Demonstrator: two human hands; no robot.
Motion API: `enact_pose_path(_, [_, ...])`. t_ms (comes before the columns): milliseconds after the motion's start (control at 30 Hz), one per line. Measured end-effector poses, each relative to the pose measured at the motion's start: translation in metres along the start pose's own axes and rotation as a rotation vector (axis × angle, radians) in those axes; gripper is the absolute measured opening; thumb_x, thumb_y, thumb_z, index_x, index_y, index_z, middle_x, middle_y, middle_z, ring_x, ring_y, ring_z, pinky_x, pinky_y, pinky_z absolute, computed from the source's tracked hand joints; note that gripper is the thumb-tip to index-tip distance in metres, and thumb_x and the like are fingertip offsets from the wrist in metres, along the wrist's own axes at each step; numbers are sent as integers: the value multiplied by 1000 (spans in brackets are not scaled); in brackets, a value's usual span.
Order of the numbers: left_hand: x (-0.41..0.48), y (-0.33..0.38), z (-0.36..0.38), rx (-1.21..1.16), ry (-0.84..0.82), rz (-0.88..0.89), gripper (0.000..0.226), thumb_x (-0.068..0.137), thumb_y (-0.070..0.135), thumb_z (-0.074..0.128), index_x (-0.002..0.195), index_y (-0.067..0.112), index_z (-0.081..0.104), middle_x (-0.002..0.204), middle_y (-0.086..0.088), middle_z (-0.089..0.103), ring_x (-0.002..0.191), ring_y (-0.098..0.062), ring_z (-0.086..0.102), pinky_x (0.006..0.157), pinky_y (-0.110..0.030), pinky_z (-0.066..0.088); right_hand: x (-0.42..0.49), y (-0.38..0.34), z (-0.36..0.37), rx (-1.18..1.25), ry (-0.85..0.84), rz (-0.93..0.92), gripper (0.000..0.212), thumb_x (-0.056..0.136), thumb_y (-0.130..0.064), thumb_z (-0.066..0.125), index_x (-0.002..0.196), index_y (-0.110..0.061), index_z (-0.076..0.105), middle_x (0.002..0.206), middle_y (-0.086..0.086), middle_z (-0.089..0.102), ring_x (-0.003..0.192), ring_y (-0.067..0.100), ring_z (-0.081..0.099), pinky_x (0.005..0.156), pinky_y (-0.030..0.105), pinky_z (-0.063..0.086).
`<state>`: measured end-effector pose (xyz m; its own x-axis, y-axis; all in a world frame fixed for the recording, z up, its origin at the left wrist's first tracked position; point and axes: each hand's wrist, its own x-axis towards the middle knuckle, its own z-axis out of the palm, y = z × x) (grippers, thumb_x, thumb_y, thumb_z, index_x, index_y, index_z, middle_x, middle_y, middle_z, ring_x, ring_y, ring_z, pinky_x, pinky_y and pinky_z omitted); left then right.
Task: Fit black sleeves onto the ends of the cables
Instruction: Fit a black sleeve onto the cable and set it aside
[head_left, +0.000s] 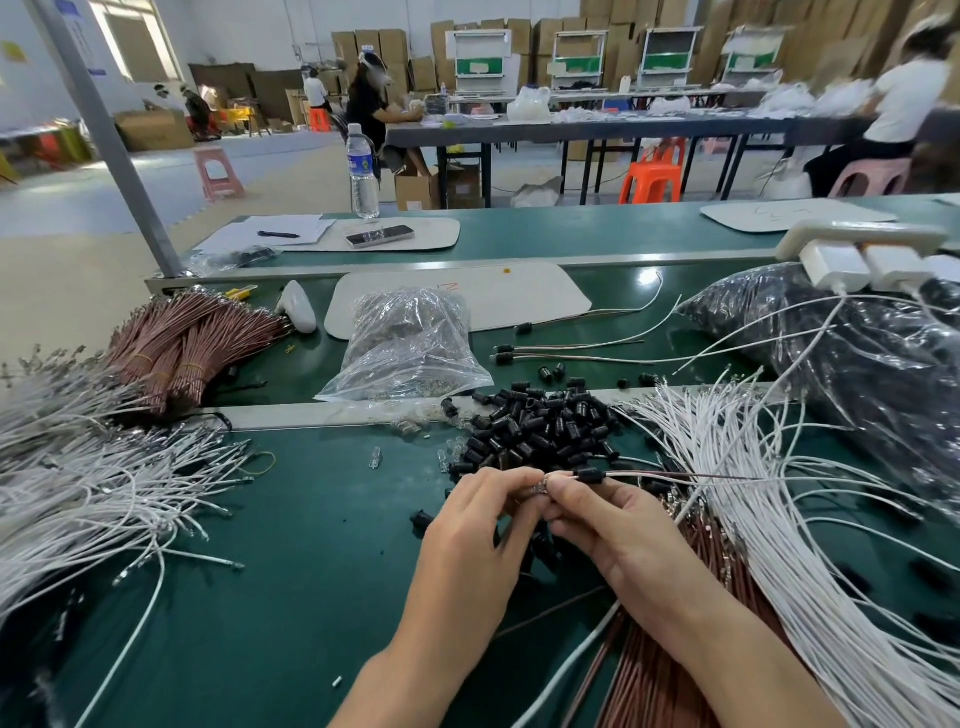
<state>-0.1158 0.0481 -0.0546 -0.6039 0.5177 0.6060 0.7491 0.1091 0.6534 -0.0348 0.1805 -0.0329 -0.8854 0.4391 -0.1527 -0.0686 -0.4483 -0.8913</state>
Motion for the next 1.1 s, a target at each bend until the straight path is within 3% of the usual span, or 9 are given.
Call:
enact_pose_path(300, [3, 1, -6, 140, 13, 75, 19, 97, 37, 58, 107, 25, 69, 97, 18, 65, 92, -5, 62, 77, -31, 53, 0, -3, -1, 7, -50, 80, 29, 65, -32, 82, 85, -11, 83, 84, 9, 76, 73, 12, 72, 64, 19, 57])
enact_pose_path(667, [2, -7, -1, -57, 32, -43, 16, 85, 28, 75, 101, 27, 73, 107, 24, 68, 95, 0, 68, 82, -20, 53, -1, -4, -2, 27, -41, 99, 18, 74, -21, 74, 84, -10, 83, 84, 10, 76, 76, 10, 73, 67, 18, 58])
enact_pose_path(900, [2, -4, -4, -12, -8, -41, 18, 90, 28, 74, 102, 38, 67, 98, 23, 67, 93, -4, 67, 79, -19, 51, 0, -4, -1, -2, -82, 99, 32, 68, -32, 81, 88, -8, 83, 88, 12, 76, 79, 14, 72, 69, 20, 57])
enact_pose_path(1100, [1, -2, -7, 24, -34, -53, 12, 90, 29, 73, 100, 31, 68, 92, 22, 66, 91, -5, 64, 77, -20, 50, 1, -3, -2, -2, -83, 93, 32, 66, -35, 82, 85, -9, 83, 86, 12, 76, 77, 15, 73, 67, 20, 58])
